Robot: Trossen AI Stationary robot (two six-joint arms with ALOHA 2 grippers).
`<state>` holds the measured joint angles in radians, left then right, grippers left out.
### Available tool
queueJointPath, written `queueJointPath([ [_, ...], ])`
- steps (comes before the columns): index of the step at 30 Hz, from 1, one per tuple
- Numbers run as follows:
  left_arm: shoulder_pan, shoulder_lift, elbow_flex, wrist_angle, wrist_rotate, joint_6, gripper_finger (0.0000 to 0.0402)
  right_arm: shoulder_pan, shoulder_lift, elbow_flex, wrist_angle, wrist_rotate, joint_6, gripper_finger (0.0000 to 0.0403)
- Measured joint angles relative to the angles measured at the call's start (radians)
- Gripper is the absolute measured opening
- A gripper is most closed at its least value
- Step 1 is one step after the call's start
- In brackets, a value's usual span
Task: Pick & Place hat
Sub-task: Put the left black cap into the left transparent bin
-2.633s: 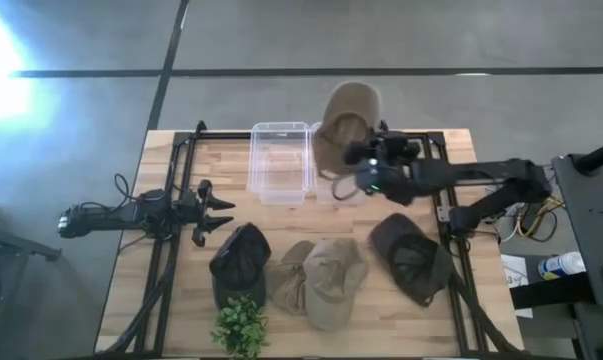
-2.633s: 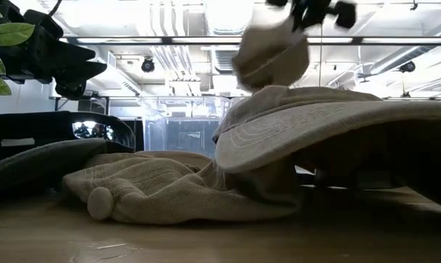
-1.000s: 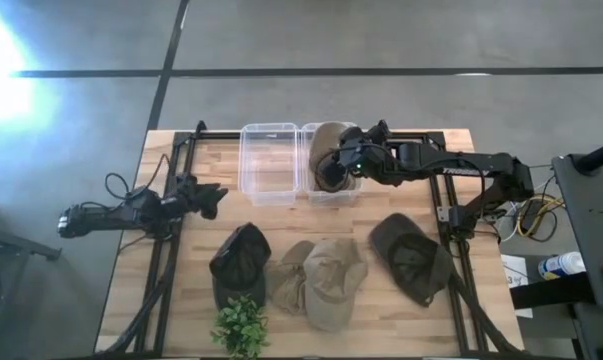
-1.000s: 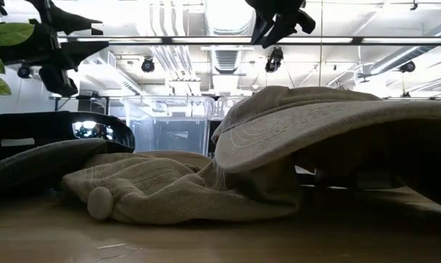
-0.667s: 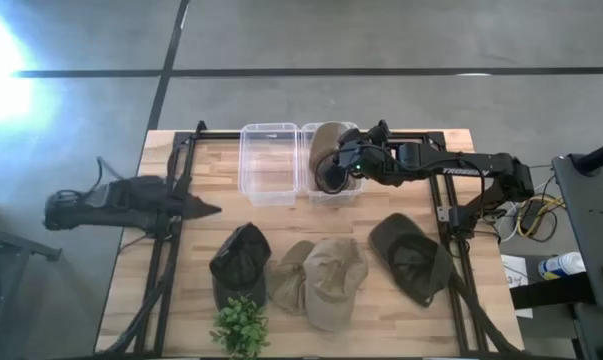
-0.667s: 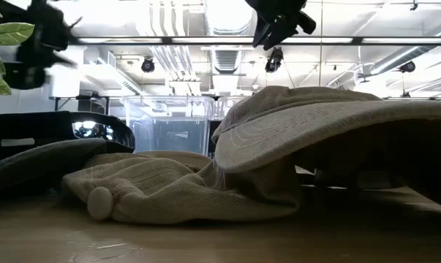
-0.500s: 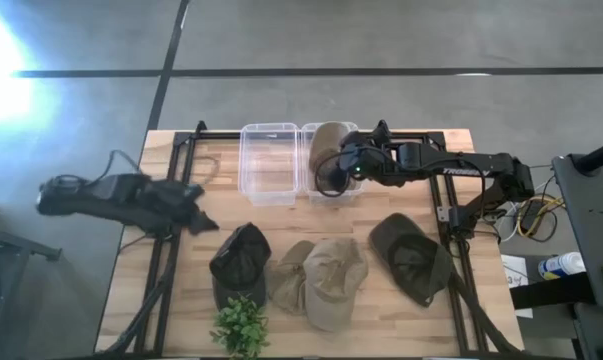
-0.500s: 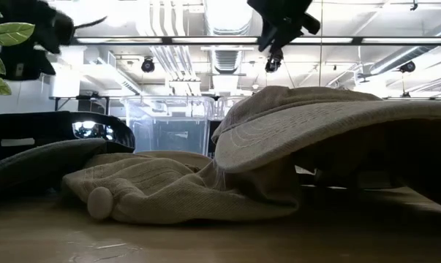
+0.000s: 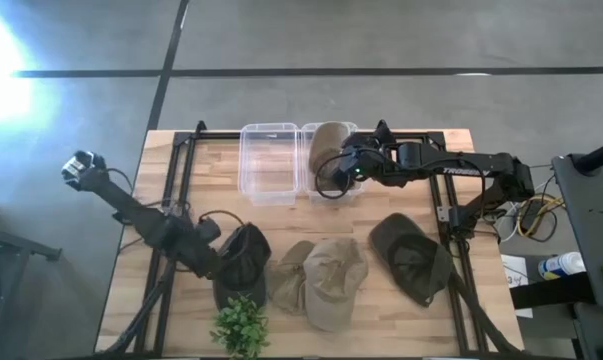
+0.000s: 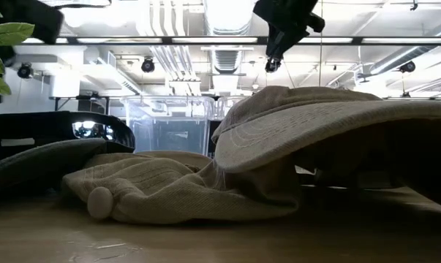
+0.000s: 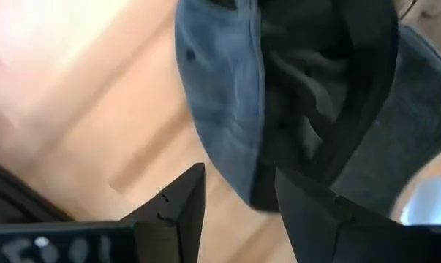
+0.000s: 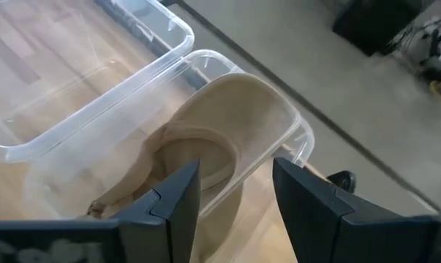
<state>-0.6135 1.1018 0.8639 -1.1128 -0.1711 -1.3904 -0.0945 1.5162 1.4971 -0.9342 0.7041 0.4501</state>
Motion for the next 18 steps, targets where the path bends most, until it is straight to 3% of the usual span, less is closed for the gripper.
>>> queueJointPath([
  [3, -0.046, 0.032, -0.001, 0.005, 0.009, -0.109, 0.016, -0.004, 0.0, -0.001, 0.002, 0.001, -0.013, 0.0169],
  [7, -0.053, 0.063, -0.002, 0.009, -0.075, -0.168, 0.0161, -0.005, 0.0, -0.001, 0.004, 0.001, -0.017, 0.0169],
  [18, -0.004, 0.152, -0.015, 0.051, -0.124, -0.129, 0.0161, -0.005, 0.0, -0.001, 0.005, -0.016, -0.047, 0.0169],
])
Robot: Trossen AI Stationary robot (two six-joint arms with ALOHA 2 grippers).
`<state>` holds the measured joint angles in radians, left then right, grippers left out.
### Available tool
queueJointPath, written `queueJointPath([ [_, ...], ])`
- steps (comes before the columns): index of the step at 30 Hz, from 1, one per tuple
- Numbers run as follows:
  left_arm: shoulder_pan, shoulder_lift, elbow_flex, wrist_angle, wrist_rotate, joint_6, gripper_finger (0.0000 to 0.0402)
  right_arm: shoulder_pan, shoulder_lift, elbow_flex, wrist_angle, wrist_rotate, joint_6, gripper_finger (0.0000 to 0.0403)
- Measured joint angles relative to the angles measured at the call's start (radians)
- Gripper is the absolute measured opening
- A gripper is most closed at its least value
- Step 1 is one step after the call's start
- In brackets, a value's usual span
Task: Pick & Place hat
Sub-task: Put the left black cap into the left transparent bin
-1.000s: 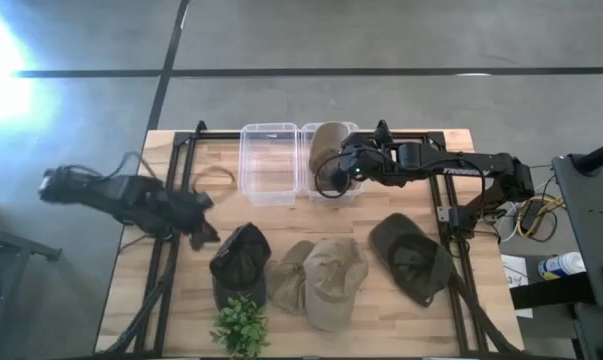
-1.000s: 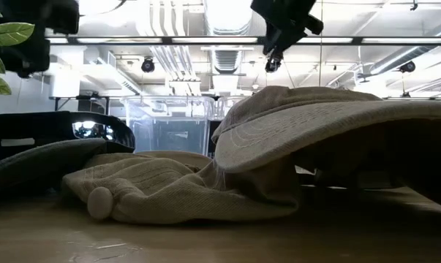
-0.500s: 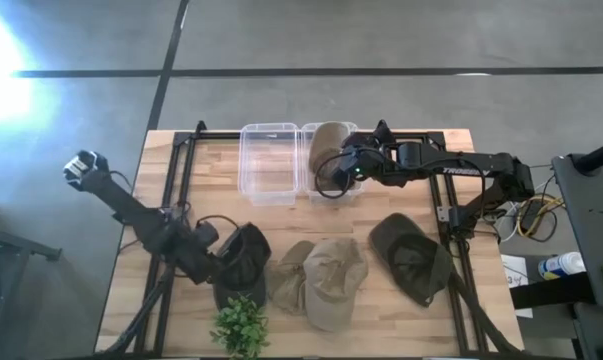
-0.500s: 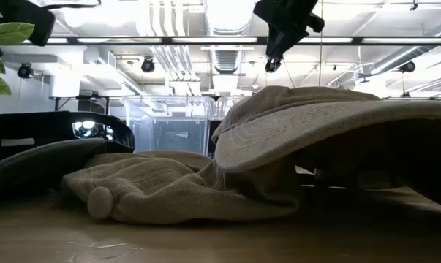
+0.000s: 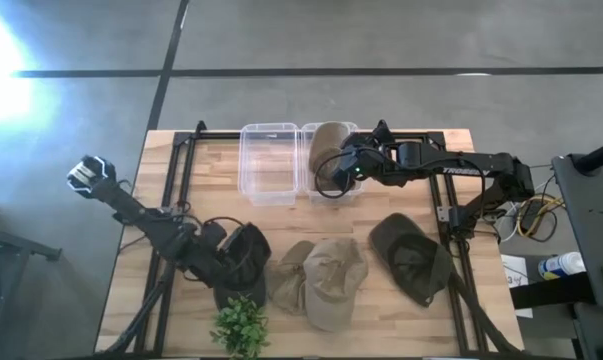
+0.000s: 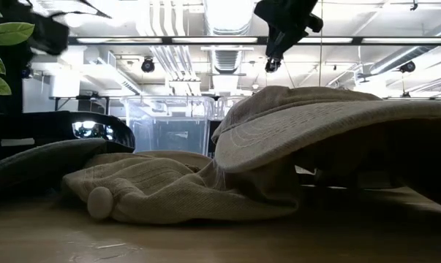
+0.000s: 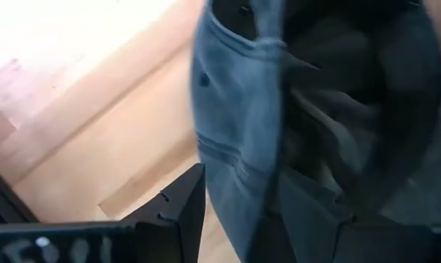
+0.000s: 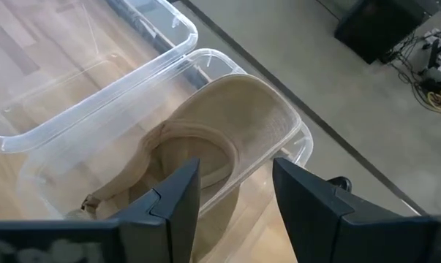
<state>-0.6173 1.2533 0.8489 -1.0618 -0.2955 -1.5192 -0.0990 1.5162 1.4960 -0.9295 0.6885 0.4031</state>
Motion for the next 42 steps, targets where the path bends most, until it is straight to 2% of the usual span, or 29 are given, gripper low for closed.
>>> queueJointPath([
  [7, 0.098, 0.045, -0.05, 0.043, 0.0, 0.065, 0.0161, 0.0, 0.0, 0.0, 0.0, -0.017, 0.003, 0.0169],
  [11, 0.133, 0.05, -0.099, 0.135, 0.048, 0.132, 0.0151, 0.0, 0.0, 0.0, 0.0, -0.037, 0.004, 0.0169],
  [14, 0.145, 0.05, -0.132, 0.207, 0.09, 0.139, 0.0115, 0.001, 0.0, 0.0, -0.001, -0.061, 0.005, 0.0169],
  [19, 0.146, 0.04, -0.135, 0.211, 0.093, 0.139, 0.0015, 0.001, -0.002, 0.0, -0.002, -0.065, 0.016, 0.0169],
  [24, 0.145, -0.021, -0.083, 0.101, 0.053, 0.131, 0.0003, 0.001, -0.012, 0.0, 0.0, -0.06, 0.035, 0.0169],
  [28, 0.145, -0.103, 0.036, -0.074, -0.067, 0.085, 0.0002, 0.001, -0.025, 0.0, 0.0, -0.028, 0.037, 0.0169],
  [33, 0.145, -0.176, 0.27, -0.298, -0.31, -0.002, 0.0001, 0.0, -0.05, 0.0, 0.003, 0.024, 0.053, 0.0169],
  [38, 0.148, -0.177, 0.508, -0.344, -0.608, 0.056, 0.0001, 0.0, -0.075, 0.0, 0.013, 0.052, 0.057, 0.0169],
  [42, 0.192, -0.148, 0.648, -0.344, -0.86, 0.146, 0.0, 0.0, -0.084, 0.0, 0.028, 0.081, 0.058, 0.0169],
])
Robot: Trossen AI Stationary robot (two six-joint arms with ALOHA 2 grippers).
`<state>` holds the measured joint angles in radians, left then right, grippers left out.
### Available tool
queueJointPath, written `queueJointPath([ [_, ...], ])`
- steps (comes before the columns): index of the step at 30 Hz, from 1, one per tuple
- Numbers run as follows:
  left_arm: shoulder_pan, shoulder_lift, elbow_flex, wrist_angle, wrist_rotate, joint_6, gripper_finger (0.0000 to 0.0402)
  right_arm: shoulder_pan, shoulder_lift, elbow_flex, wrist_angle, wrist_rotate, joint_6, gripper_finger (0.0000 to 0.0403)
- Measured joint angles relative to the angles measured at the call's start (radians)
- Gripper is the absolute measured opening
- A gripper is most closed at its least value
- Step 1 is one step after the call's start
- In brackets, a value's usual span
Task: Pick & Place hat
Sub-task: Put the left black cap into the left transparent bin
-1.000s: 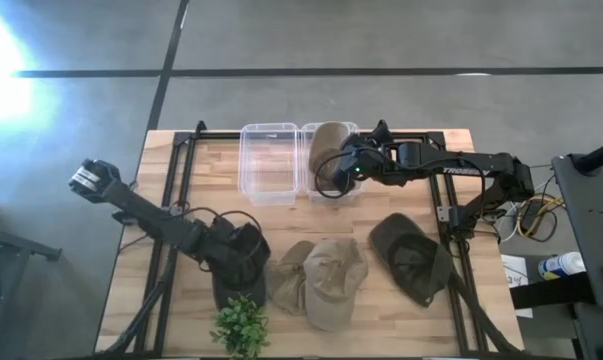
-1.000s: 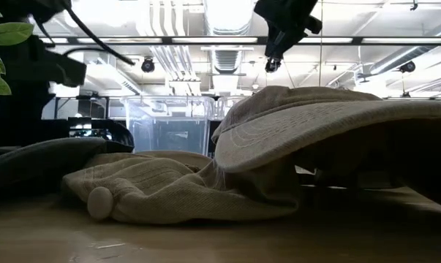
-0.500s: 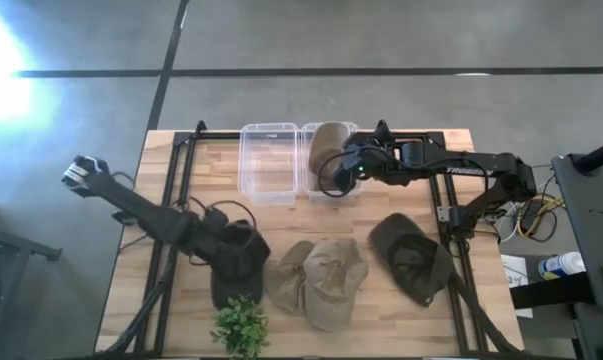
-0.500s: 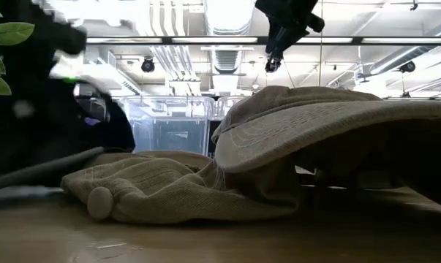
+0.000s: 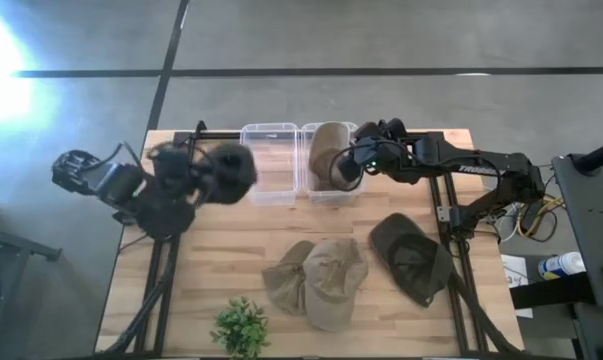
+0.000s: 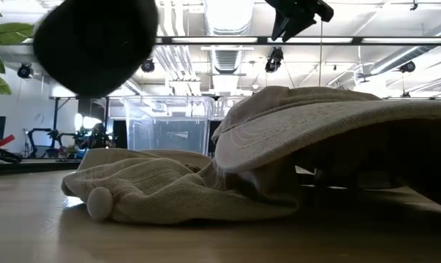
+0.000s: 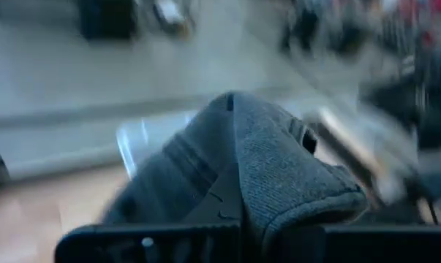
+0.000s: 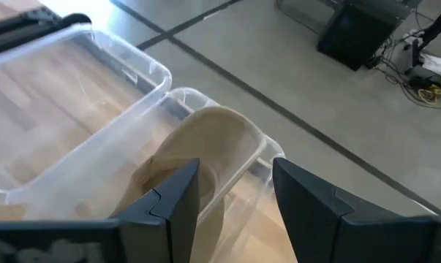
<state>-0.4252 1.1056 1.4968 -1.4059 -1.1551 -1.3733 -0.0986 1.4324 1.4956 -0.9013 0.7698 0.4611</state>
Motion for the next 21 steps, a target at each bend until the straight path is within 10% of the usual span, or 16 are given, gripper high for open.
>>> queueJointPath([
  [9, 0.28, 0.077, 0.089, 0.027, -0.294, 0.179, 0.0, -0.001, -0.002, 0.0, 0.0, 0.019, 0.004, 0.0169],
  [15, 0.451, 0.148, 0.0, 0.245, -0.247, 0.348, 0.0, 0.0, -0.002, -0.001, 0.001, 0.019, 0.004, 0.0169],
  [21, 0.545, 0.193, -0.162, 0.803, -0.082, 0.717, 0.0, 0.001, -0.002, -0.016, -0.009, 0.016, 0.041, 0.0169],
])
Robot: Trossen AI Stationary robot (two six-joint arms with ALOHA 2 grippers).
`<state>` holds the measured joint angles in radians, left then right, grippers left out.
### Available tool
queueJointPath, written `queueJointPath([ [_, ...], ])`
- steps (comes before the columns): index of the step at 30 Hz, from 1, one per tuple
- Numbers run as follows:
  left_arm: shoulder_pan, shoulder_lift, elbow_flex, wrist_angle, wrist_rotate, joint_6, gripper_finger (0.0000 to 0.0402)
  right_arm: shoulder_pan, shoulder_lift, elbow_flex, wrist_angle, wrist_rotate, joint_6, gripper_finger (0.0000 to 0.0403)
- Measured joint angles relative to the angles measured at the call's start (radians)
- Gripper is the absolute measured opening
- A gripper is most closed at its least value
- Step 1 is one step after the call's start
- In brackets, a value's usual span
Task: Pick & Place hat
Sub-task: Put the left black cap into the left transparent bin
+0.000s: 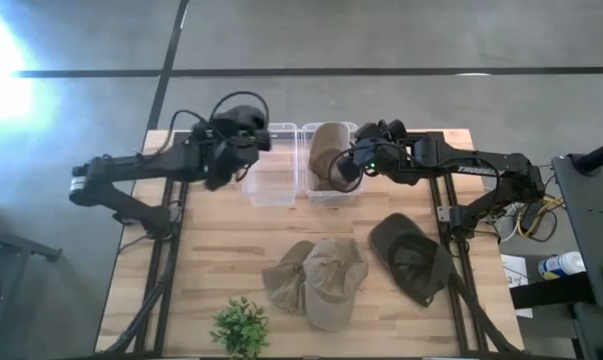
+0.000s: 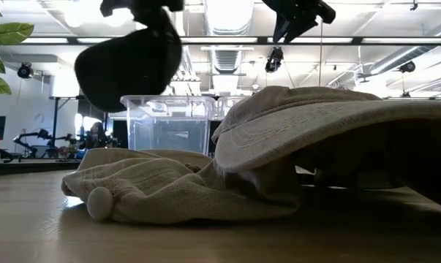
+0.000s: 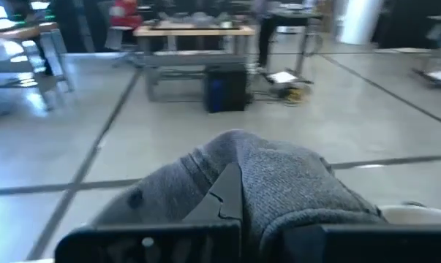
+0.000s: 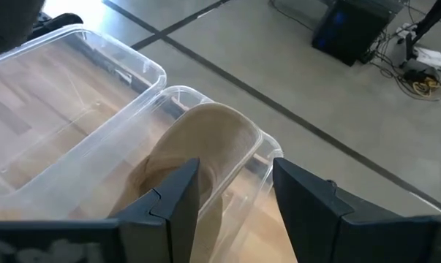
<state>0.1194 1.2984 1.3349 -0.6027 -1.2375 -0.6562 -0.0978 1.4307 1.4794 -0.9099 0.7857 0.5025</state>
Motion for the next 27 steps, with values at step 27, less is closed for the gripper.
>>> queueJointPath([
  [27, 0.084, 0.12, 0.095, 0.198, 0.044, 0.363, 0.0, 0.019, -0.003, -0.017, -0.034, 0.0, -0.041, 0.0169],
])
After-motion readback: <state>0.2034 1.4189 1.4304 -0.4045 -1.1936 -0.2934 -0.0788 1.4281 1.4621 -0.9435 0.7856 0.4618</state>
